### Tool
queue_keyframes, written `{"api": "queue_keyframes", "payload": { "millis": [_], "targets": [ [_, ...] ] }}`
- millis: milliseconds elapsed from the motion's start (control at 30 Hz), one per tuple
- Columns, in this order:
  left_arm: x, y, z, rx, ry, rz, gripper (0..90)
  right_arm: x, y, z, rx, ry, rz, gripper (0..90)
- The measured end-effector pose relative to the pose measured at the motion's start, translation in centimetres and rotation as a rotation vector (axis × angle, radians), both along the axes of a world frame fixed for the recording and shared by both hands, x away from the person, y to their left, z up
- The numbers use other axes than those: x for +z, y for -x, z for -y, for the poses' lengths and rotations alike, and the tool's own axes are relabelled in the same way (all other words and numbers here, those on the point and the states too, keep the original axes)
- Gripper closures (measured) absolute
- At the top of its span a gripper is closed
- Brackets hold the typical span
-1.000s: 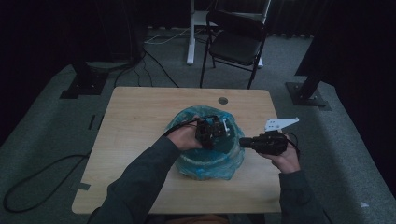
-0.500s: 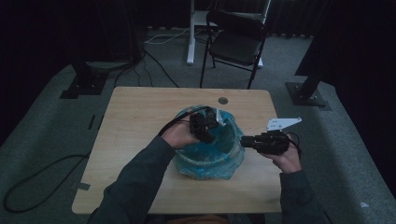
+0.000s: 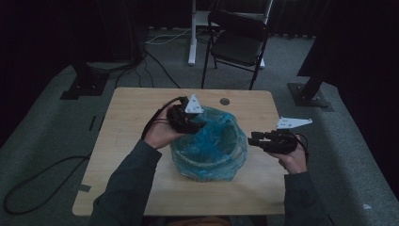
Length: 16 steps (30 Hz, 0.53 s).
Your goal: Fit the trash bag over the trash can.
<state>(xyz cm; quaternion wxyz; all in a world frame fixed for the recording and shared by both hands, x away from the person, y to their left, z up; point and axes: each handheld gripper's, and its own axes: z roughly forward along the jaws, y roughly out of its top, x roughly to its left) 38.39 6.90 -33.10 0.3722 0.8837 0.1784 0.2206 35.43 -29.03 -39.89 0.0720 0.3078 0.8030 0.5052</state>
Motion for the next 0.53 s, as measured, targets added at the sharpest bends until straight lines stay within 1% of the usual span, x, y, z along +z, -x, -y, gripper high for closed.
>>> {"api": "queue_keyframes", "payload": {
  "millis": [33, 67, 100, 133, 200, 233, 267, 333, 367, 433, 467, 500, 533],
  "targets": [
    [0.0, 0.0, 0.0, 0.000, 0.000, 0.000, 53.1, -0.1, 0.0, 0.0, 0.000, 0.000, 0.002, 59.8],
    [-0.1, -0.1, -1.1, 0.042, 0.037, 0.010, 53.0, -0.1, -0.1, 0.0, -0.003, 0.003, 0.001, 59.6],
    [-0.1, -0.1, -1.1, 0.042, 0.037, 0.010, 53.0, -0.2, -0.1, 0.0, -0.005, 0.009, 0.000, 59.4],
    [-0.3, -0.2, -2.2, 0.077, 0.076, 0.016, 53.0, -0.2, -0.1, 0.0, -0.008, 0.011, -0.004, 59.0],
    [-0.5, -0.3, -3.5, 0.117, 0.129, 0.023, 53.0, -0.4, -0.2, 0.0, -0.011, 0.012, -0.007, 58.7],
    [-0.6, -0.3, -3.9, 0.130, 0.145, 0.032, 52.8, -0.5, -0.3, 0.0, -0.012, 0.015, -0.008, 58.5],
    [-0.7, -0.2, -4.5, 0.149, 0.170, 0.038, 52.2, -0.5, -0.3, 0.1, -0.015, 0.016, -0.009, 58.4],
    [-0.7, -0.2, -4.5, 0.149, 0.170, 0.038, 52.3, -0.6, -0.3, 0.1, -0.021, 0.020, -0.012, 58.4],
    [-1.2, -0.2, -6.5, 0.216, 0.225, 0.057, 52.1, -0.9, -0.4, 0.3, -0.028, 0.027, -0.016, 57.9],
    [-1.7, -0.3, -7.8, 0.252, 0.270, 0.040, 52.0, -1.1, -0.5, 0.3, -0.045, 0.050, -0.012, 56.7],
    [-1.7, -0.3, -7.8, 0.252, 0.270, 0.040, 51.7, -1.1, -0.5, 0.3, -0.045, 0.050, -0.012, 56.7],
    [-2.4, -0.4, -9.0, 0.298, 0.289, 0.039, 51.2, -1.4, -0.7, 0.4, -0.062, 0.071, -0.013, 55.2],
    [-2.4, -0.4, -9.0, 0.298, 0.289, 0.039, 51.2, -1.4, -0.7, 0.4, -0.062, 0.071, -0.013, 55.2]
  ]
}}
